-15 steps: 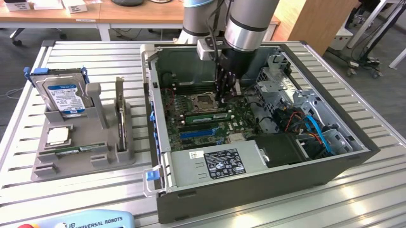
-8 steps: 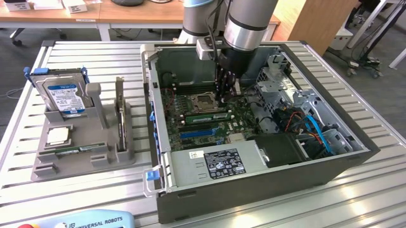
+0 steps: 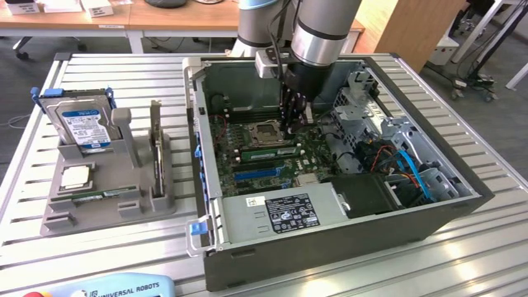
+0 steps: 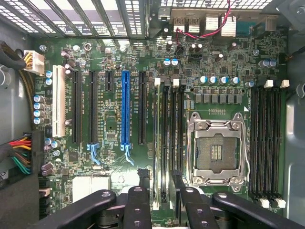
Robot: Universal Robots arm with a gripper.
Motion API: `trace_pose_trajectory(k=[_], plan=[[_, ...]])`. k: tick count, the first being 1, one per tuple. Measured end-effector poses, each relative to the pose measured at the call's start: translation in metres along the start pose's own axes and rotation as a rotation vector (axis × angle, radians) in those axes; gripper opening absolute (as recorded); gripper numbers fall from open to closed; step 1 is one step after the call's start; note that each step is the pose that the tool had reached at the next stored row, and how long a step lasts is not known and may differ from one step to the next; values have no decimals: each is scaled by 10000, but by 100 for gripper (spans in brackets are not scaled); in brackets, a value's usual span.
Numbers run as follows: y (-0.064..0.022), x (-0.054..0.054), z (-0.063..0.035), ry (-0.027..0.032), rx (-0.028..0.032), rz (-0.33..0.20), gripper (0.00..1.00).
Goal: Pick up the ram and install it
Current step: 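Insert the ram into the slot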
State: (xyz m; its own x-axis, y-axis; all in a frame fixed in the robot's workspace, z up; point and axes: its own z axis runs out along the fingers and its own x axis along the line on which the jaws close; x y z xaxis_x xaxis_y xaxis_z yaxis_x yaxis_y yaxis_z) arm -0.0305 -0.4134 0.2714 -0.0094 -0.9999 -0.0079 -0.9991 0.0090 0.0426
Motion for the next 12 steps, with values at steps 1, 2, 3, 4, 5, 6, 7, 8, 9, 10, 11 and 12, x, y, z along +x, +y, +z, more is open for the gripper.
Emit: trace_pose_trajectory(k=[1, 2, 3, 4, 5, 6, 7, 8, 9, 10, 11, 12], plan=[[0, 0, 0, 0, 0, 0, 31], [0, 0, 0, 0, 0, 0, 31], [0, 0, 0, 0, 0, 0, 29], [0, 0, 0, 0, 0, 0, 23], [0, 0, 0, 0, 0, 0, 23], [0, 0, 0, 0, 0, 0, 17], [0, 0, 0, 1, 0, 0, 11], [0, 0, 0, 0, 0, 0, 11], [0, 0, 0, 0, 0, 0, 10], [0, 0, 0, 0, 0, 0, 10], [0, 0, 0, 0, 0, 0, 10], [0, 0, 0, 0, 0, 0, 10]])
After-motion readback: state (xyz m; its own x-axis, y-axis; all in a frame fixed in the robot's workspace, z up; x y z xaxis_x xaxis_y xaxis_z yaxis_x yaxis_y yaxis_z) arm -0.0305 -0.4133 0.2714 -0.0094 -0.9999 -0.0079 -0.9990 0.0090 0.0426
